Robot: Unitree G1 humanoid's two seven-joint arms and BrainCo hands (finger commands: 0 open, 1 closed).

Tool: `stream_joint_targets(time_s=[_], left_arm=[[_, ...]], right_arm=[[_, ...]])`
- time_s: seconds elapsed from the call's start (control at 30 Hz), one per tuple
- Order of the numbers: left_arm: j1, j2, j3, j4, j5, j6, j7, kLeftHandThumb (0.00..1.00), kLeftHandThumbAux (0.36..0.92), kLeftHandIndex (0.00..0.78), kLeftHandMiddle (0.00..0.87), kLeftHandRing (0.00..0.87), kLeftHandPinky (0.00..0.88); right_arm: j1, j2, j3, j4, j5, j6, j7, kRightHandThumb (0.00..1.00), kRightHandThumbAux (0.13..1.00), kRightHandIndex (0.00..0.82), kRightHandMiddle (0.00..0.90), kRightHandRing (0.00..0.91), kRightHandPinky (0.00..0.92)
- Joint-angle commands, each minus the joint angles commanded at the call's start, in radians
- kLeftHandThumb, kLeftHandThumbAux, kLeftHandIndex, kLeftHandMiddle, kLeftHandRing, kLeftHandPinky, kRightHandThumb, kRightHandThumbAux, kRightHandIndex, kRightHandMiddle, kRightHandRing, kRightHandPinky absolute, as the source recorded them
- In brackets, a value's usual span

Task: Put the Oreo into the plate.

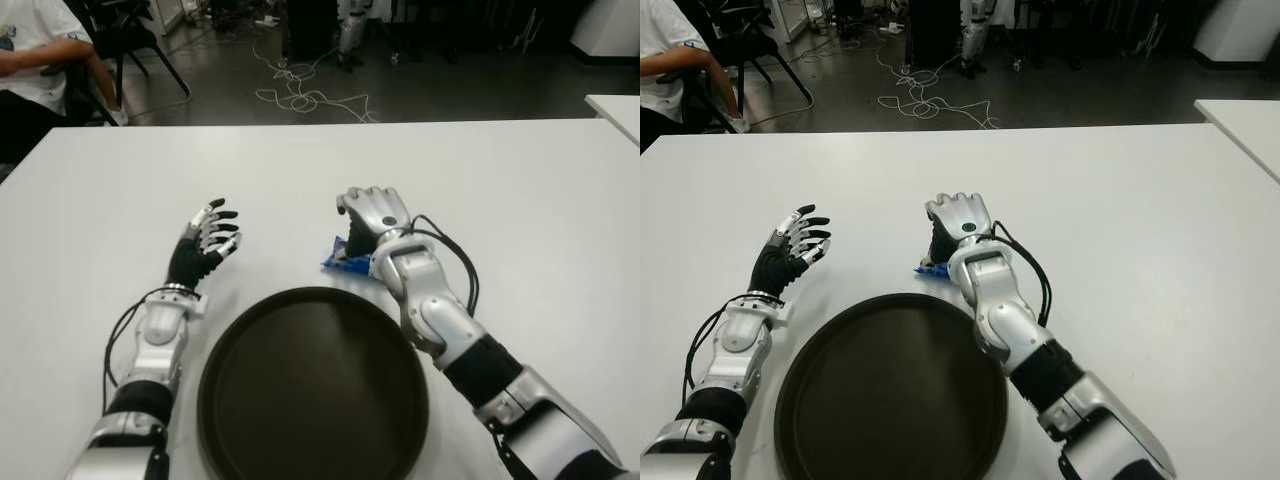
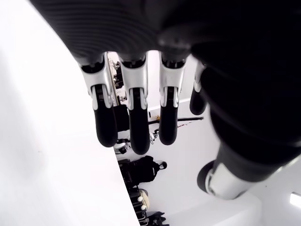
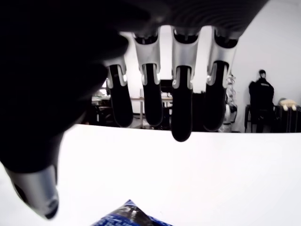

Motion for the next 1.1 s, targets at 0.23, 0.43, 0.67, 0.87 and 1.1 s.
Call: stream_joint_targets(time_s=[0.23, 0.43, 0.67, 0.87, 1.1], left_arm=[[0.0, 0.0, 0.001, -0.003, 0.0, 0.0, 0.004, 0.416, 0.735, 0.133, 0.256, 0.286, 0.324], [0.001, 0.004, -0.002, -0.006, 0.01, 0.008, 0.014, 0.393, 0.734, 0.135, 0.262, 0.286, 0.307], [0.0, 0.003, 0.002, -0.004, -0.005, 0.004, -0.005, 0.403, 0.743, 0.134, 0.264, 0.288, 0.309], [0.001, 0.003, 0.003, -0.007, -0.013, 0.003, -0.019, 0.388, 0.736, 0.132, 0.256, 0.281, 0.305], [0.004, 0.006, 0.001, -0.01, -0.005, 0.002, -0.016, 0.371, 0.734, 0.135, 0.256, 0.28, 0.307]], right_arm=[[-0.013, -0.002, 0.006, 0.031, 0.011, -0.006, -0.007, 0.0, 0.71, 0.355, 0.33, 0.37, 0.425], [-0.026, -0.001, 0.008, 0.058, 0.026, -0.005, -0.013, 0.0, 0.714, 0.334, 0.319, 0.358, 0.414], [-0.037, -0.01, 0.012, 0.045, 0.03, 0.006, 0.042, 0.0, 0.711, 0.327, 0.32, 0.358, 0.408], [-0.032, -0.017, 0.008, 0.035, 0.029, 0.016, 0.057, 0.0, 0.716, 0.318, 0.318, 0.356, 0.398], [-0.023, -0.02, 0.004, 0.033, 0.026, 0.039, 0.048, 0.0, 0.725, 0.314, 0.303, 0.34, 0.391]])
